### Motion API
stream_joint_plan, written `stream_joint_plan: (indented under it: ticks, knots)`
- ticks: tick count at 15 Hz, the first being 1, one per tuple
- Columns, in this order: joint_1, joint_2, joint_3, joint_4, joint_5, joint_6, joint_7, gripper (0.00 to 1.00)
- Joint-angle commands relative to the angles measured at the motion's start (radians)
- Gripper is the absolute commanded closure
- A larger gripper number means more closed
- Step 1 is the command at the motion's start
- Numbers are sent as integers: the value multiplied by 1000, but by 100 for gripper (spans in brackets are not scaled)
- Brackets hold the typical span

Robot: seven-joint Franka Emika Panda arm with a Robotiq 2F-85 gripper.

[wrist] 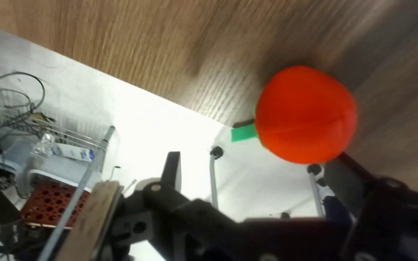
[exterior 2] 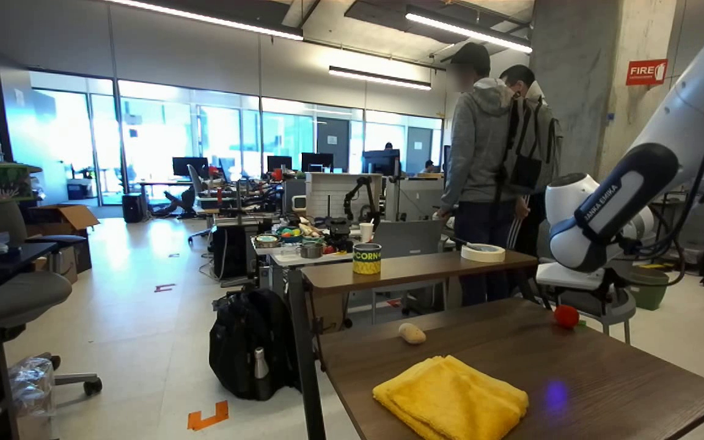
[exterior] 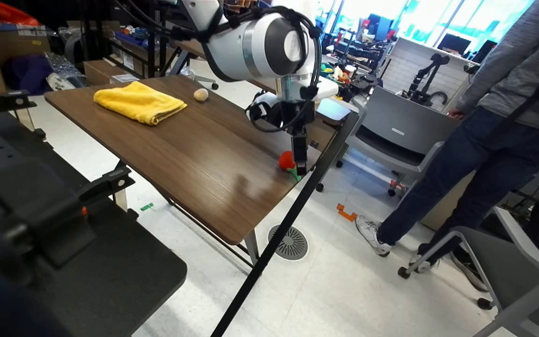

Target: Use the towel to clean the table and move the toys to the left

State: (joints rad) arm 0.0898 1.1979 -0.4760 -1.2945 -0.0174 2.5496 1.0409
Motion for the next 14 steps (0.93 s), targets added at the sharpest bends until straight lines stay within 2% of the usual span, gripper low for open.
stream_joint_plan:
  ticks: [1,2,3,4,5,6,8,9,10,14]
  knots:
    - [-43,137,-9,223,-1,-162,191,0]
    - [-60,146,3,250,-8,-198,219,1]
    - [-74,163,12,287,-15,-232,244,25]
    - [-82,170,22,312,-22,-251,259,25]
    - [-86,173,30,333,-27,-267,274,5]
    - [-93,178,39,357,-30,-282,285,6]
    - [-106,175,63,384,-31,-285,289,0]
    - [-110,172,74,387,-30,-270,288,0]
    - [-90,162,54,369,10,-251,267,0]
    - [-90,160,71,385,9,-236,242,0]
